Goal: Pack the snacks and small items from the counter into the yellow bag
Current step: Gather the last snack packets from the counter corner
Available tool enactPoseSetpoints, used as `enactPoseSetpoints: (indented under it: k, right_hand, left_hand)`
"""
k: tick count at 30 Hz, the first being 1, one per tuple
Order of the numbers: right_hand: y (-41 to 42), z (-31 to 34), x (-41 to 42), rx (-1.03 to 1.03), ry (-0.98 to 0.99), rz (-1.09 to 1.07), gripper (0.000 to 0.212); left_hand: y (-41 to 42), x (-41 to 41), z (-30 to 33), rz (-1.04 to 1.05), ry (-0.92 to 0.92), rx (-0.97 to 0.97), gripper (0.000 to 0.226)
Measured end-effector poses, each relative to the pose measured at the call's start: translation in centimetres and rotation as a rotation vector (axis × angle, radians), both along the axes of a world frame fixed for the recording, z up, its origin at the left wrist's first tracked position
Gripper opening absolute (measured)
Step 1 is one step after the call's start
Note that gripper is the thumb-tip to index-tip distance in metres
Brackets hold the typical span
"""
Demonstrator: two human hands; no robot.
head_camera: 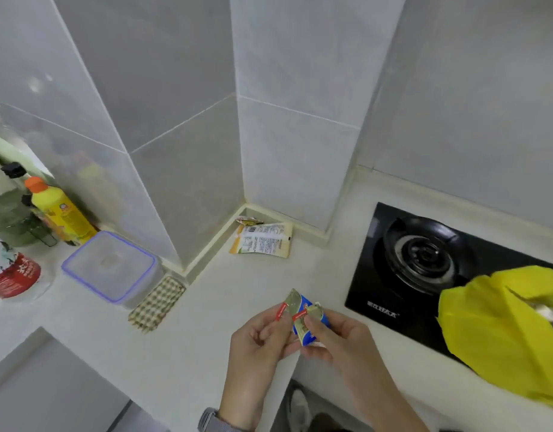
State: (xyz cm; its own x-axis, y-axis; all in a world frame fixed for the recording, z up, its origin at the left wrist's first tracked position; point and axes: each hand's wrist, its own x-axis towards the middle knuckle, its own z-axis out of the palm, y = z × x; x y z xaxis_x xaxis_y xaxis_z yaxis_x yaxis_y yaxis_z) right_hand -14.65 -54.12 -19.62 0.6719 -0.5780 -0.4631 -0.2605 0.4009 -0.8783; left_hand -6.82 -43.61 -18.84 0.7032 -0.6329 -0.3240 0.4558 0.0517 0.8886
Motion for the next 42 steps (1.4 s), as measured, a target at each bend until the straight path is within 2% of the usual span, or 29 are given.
enactPoseSetpoints:
  k: [5,15,22,27,32,36,38,39,42]
  right_hand:
    - [-0.9,0.7,-5.3,-0.061,0.040,-0.140,0.010]
    - [-5.7,0.4,-16.3,-0.070,0.059,-0.408,0.018]
    - [-11.1,0.9,-27.1,0.018,-0.028,-0.487,0.011]
    - [-15.1,0.6,-33.1,0.012,-0.009,-0.502,0.013]
    - [-18.5,0.3,-37.1,-0.052,0.005,-0.483,0.014]
    - [-20.2,-0.4,-38.1,0.016,-0.013,-0.500,0.016]
    - [-21.2,-0.5,-37.9,0.047,-0.007,-0.519,0.017]
    - [-21.8,-0.5,-37.7,0.054,0.000,-0.531,0.017]
    - [-24.1,0.1,-36.7,0.043,-0.008,-0.555,0.012]
  left_hand:
    - [-2.0,-4.1,0.1,-0.131,-0.036,0.056,0.017]
    - [-9.3,-13.4,0.3,-0.406,-0.053,0.041,0.020]
    - [-16.4,-22.9,-0.6,-0.526,-0.006,0.072,0.021]
    - [-21.0,-29.3,-0.8,-0.578,-0.068,0.095,0.024]
    - [-24.1,-33.7,-0.7,-0.563,-0.107,0.103,0.022]
    - [-25.5,-34.4,-1.1,-0.570,-0.174,0.190,0.021]
    - [-26.3,-33.8,-1.7,-0.555,-0.275,0.218,0.020]
    - [-26.7,-33.2,-2.2,-0.515,-0.405,0.236,0.020]
    - [-28.2,-30.6,-3.7,-0.303,-0.993,0.309,0.019]
